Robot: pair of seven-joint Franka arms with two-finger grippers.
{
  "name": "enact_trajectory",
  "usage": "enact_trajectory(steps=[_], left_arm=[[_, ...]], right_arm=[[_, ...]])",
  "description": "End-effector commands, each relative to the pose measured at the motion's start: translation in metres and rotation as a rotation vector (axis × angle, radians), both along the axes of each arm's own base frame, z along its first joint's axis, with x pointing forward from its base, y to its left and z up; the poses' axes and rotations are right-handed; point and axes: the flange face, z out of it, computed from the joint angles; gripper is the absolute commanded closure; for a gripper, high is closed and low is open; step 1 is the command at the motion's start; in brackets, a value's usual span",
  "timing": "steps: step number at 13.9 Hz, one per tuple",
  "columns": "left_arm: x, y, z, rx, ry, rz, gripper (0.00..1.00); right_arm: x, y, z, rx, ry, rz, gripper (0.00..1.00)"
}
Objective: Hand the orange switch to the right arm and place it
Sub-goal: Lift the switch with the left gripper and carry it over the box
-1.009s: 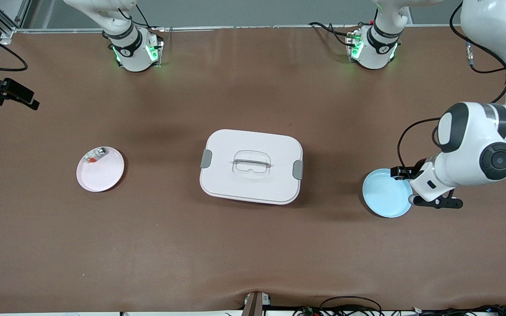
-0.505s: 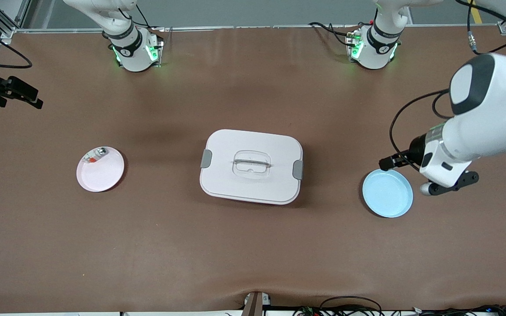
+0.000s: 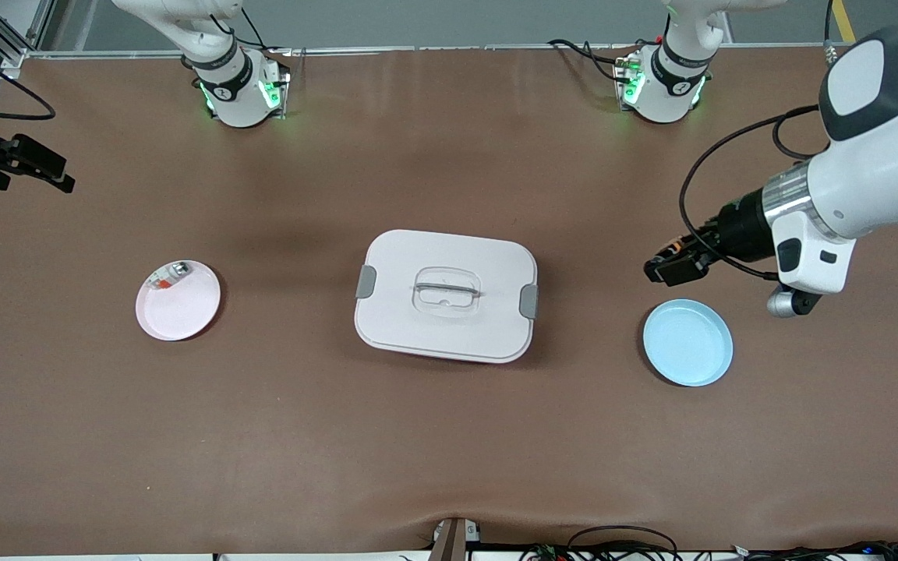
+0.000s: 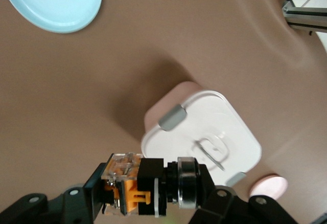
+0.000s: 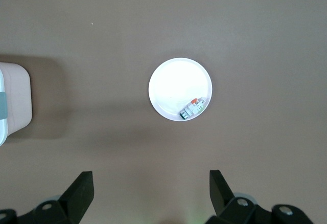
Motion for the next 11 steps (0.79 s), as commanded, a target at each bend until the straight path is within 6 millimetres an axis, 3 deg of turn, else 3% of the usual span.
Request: enact_trajectory(steps=[1,3,5,9,11], left_arm=[[-0.011,-0.043,0.017,-0.042,0.027,0.064,0.88],[-0.018,-0.064,0.020,-0.062,0.043,0.101,0.91],[-0.027,-0.093,0.027,-0.087,0.028,0.117,0.91],[-0.060,-0.155,0.033,-0.110,0.106,0.154,0.90],[-0.066,-0.172,0.033,-0.165,0.205,0.256,0.90]], right_arm=[[-0.002,0.000,0.000,0.013,0.033,-0.006,0.00],[0.003,0.000,-0.008,0.004,0.050,0.012,0.00],[0.021,0.011,-0.036,0.001,0.102,0.037,0.00],[0.028,0.013,-0.046,0.004,0.121,0.042,0.00],[0.043,0.006,-0.080,0.011,0.184,0.031,0.00]])
